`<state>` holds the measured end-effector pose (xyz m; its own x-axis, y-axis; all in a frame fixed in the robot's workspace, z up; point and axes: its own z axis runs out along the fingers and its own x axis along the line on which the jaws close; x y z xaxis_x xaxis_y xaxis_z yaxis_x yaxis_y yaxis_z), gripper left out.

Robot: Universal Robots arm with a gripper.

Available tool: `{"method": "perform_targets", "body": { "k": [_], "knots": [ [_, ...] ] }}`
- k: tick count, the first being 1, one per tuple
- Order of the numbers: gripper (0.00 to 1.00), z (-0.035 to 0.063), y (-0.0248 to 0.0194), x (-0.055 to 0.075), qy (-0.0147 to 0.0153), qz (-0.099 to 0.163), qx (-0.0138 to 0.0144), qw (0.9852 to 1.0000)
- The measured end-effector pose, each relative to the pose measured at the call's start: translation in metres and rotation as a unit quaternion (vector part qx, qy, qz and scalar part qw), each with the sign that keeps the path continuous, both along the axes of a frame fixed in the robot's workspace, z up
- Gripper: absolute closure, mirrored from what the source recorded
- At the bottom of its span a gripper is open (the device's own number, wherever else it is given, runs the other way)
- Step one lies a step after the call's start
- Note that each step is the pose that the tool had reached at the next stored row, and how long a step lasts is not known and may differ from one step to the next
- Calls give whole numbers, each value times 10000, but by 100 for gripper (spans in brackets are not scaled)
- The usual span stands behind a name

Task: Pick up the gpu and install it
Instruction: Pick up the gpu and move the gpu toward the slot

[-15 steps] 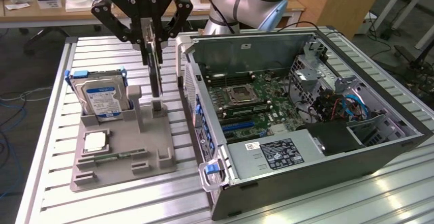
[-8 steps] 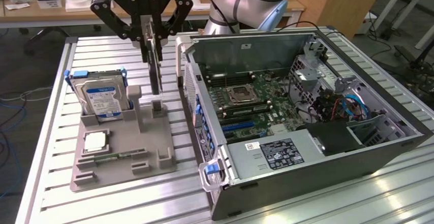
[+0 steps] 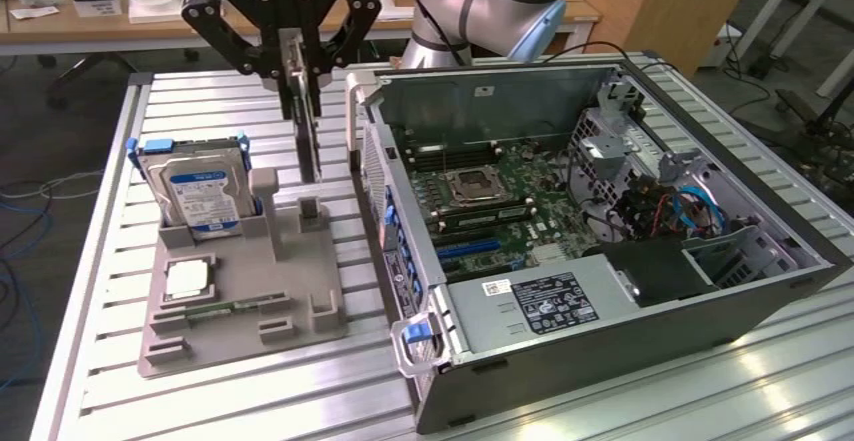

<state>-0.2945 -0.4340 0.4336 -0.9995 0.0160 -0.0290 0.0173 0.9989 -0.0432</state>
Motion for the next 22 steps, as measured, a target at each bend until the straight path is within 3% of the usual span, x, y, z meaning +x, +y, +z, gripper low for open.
{"method": "perform_targets", "body": {
  "k": [11, 22],
  "knots": [
    [73, 0, 3, 226, 0, 0, 47, 10000],
    [73, 0, 30, 355, 0, -1, 50, 10000]
  ]
}}
